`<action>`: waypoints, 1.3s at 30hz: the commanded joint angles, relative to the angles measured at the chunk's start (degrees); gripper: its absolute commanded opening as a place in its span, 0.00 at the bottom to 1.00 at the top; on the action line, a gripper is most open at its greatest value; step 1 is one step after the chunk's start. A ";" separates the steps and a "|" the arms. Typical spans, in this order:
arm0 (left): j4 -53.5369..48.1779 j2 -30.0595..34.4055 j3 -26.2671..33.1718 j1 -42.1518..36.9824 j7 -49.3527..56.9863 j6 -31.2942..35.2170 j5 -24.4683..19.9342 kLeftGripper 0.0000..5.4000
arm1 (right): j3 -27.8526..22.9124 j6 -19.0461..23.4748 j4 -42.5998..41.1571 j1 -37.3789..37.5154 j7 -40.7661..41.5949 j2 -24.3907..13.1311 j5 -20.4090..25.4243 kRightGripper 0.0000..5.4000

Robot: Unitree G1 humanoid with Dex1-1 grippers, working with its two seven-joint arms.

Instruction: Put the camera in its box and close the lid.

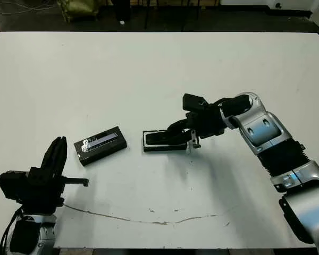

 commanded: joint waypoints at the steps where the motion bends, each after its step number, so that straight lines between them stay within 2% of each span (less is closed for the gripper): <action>1: 0.18 -0.07 -0.22 0.84 0.28 0.91 0.01 0.00 | 1.81 -0.84 -0.28 2.10 -0.38 0.64 -0.99 0.06; 12: 0.78 -0.10 -0.15 0.65 -0.20 0.03 -0.29 0.00 | 3.50 -0.11 -0.46 1.17 2.30 -0.11 -1.61 0.06; 15: 0.36 -0.21 -0.21 0.76 0.08 0.84 -0.58 0.00 | 2.90 -0.20 -0.40 0.89 2.01 -0.20 -1.34 0.14; 19: 0.42 -0.03 -0.22 0.68 0.05 0.80 -0.71 0.00 | 2.50 1.57 -0.01 0.09 1.81 -0.22 -1.49 0.31; 35: 1.48 0.06 -0.39 0.30 -0.29 -0.44 -0.59 0.00 | 0.29 2.81 0.21 -0.81 1.72 -0.64 -0.31 0.96; 36: 1.52 0.08 -0.41 0.25 -0.26 -0.45 -0.54 0.00 | -0.09 2.68 0.18 -0.88 1.65 -0.72 -0.11 0.99; 39: 1.69 0.11 -0.43 0.15 -0.28 -0.58 -0.53 0.00 | -2.00 1.19 0.95 -0.77 1.77 -0.76 1.23 0.99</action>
